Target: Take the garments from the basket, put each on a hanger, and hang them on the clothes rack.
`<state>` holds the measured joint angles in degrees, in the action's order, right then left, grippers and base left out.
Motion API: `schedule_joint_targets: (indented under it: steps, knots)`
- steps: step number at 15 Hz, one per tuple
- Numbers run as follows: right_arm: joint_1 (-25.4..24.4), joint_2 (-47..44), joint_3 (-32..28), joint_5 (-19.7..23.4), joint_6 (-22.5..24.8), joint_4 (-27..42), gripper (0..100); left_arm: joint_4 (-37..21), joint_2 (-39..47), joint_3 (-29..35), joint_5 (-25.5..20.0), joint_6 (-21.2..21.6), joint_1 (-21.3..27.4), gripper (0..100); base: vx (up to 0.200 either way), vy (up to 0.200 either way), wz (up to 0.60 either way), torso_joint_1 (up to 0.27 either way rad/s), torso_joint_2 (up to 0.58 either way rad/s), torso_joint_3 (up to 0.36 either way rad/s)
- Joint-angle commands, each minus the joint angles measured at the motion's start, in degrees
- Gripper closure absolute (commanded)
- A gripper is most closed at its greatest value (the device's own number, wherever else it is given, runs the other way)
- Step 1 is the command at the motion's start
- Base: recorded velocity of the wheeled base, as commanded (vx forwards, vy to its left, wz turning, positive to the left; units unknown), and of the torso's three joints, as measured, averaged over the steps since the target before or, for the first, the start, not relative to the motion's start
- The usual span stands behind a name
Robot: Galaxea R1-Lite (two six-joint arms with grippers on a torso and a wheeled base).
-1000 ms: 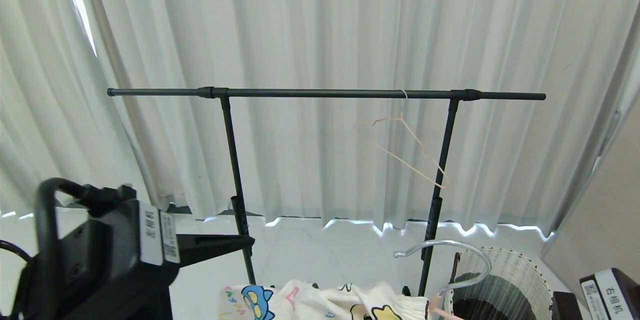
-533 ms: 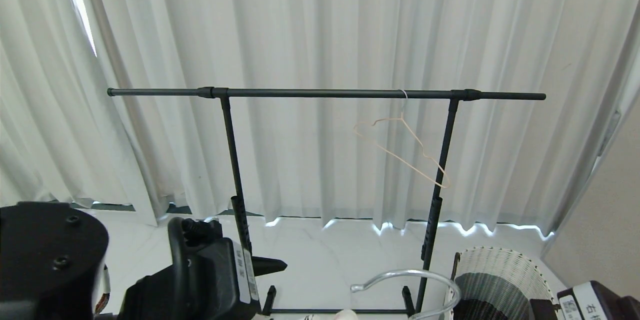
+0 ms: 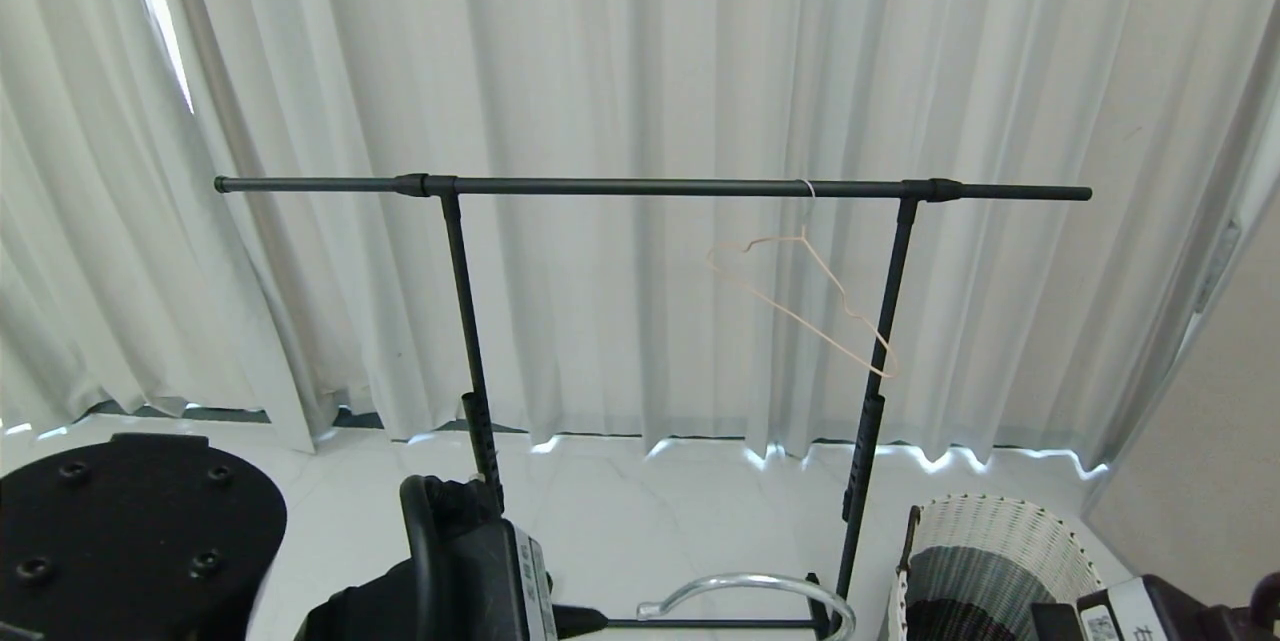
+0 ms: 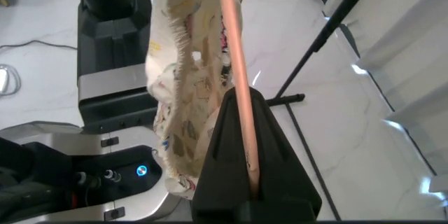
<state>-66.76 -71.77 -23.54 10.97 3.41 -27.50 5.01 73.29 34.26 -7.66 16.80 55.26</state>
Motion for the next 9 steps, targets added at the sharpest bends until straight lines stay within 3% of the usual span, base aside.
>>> schedule_joint_targets:
  steps: [1,4,5,8,9]
  knots:
    - [0.0,-0.3,0.0,-0.1,0.3,0.0,100,0.0,0.3,-0.2,0.0,0.0,0.1,100,0.000,0.000,0.00,0.000,0.00,0.000]
    - [0.0,-0.2,0.1,-0.2,0.6,0.0,100,0.1,0.1,-0.1,-0.1,-0.1,0.1,100,0.000,0.000,0.00,0.000,0.00,0.000]
    - [0.0,-0.1,0.1,-0.2,0.6,0.0,0,0.1,-0.1,-0.2,-0.1,-0.1,0.1,100,0.000,0.000,0.00,0.000,0.00,0.000]
    - [0.2,0.2,0.2,-1.0,0.6,0.0,0,0.1,-0.9,-1.2,0.1,-0.2,-0.3,100,0.000,0.000,0.00,0.000,0.00,0.000]
    - [0.5,0.4,0.3,-3.2,0.5,0.1,0,0.1,-0.9,-2.0,0.3,-0.2,-0.9,100,0.000,0.000,0.00,0.000,0.00,0.000]
